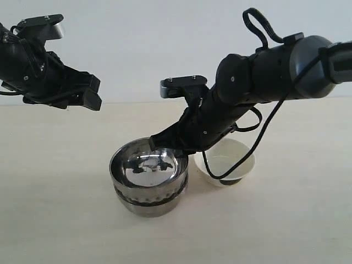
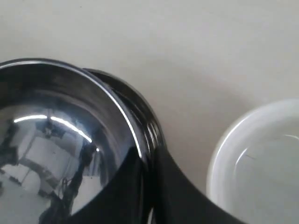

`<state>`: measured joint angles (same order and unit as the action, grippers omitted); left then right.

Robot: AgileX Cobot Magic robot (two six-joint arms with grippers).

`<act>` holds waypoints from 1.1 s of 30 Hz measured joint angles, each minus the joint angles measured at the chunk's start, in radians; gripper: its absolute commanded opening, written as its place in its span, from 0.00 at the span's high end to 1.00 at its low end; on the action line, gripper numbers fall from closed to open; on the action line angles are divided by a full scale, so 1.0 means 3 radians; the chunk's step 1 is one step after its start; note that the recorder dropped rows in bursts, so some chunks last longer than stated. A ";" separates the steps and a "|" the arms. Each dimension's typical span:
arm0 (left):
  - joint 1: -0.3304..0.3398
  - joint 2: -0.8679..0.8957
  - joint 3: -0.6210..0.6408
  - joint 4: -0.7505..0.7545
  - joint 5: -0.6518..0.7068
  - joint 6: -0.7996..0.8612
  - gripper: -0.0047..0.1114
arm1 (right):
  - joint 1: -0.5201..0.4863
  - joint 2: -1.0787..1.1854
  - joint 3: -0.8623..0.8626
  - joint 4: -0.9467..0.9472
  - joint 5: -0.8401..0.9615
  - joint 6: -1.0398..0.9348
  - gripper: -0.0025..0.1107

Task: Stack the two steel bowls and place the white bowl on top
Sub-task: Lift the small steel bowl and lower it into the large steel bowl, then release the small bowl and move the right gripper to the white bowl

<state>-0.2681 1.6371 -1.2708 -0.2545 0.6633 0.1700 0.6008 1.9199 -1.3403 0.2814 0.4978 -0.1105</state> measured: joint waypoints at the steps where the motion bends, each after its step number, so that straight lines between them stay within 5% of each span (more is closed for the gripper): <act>1: 0.0000 0.0000 0.0000 0.0000 0.0000 0.0000 0.39 | 0.0000 0.0000 0.0000 -0.0002 -0.0018 0.0000 0.98; 9: 0.0000 0.0000 0.0000 0.0000 0.0040 0.0000 0.39 | 0.0000 0.0174 0.0000 -0.0008 -0.0115 0.0065 0.95; 16: 0.0000 0.0000 0.0000 0.0000 0.0047 0.0000 0.39 | 0.0000 0.0197 0.0005 0.0066 -0.0204 0.0071 0.57; 28: 0.0000 0.0000 0.0000 0.0008 0.0047 0.0025 0.39 | -0.0066 -0.0005 0.0005 -0.0044 -0.0114 0.0134 0.58; 33: 0.0000 0.0000 0.0000 0.0022 0.0062 0.0025 0.39 | -0.0722 -0.0456 0.0005 -0.0109 0.0329 0.0188 0.58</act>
<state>-0.2681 1.6371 -1.2708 -0.2480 0.6817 0.1774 0.3843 1.7833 -1.3388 0.2488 0.5965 -0.0542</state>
